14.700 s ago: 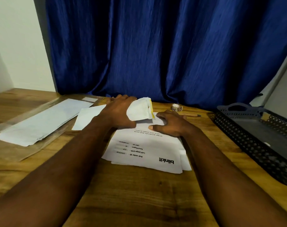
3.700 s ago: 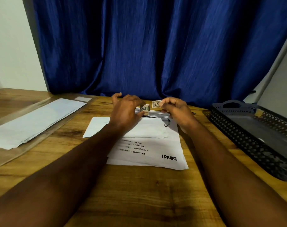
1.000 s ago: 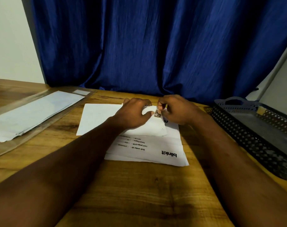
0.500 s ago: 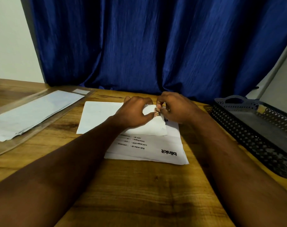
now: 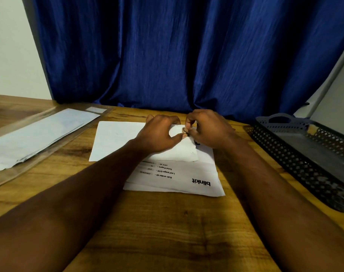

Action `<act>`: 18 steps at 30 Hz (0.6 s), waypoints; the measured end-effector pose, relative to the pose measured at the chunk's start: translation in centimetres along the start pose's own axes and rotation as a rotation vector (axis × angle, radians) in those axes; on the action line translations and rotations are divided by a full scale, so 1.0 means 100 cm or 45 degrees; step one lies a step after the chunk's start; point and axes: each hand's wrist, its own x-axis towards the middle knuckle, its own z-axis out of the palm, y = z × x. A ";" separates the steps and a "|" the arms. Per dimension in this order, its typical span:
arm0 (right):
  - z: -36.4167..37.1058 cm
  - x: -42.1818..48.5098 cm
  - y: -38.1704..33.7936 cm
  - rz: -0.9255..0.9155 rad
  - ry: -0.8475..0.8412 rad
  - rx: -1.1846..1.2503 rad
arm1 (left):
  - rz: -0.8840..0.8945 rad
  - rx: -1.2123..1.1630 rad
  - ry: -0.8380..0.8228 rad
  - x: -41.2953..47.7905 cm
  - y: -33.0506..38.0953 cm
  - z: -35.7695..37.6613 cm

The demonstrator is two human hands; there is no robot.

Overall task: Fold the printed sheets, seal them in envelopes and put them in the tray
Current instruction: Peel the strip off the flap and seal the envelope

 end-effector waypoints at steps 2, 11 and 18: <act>0.003 -0.001 0.003 0.046 0.030 0.084 | 0.000 0.000 -0.001 0.000 0.000 0.000; 0.014 -0.001 0.010 0.417 0.060 0.707 | 0.008 -0.011 0.013 0.001 -0.002 0.000; 0.016 -0.001 0.016 0.603 -0.140 1.078 | 0.020 -0.052 0.021 0.002 -0.002 -0.001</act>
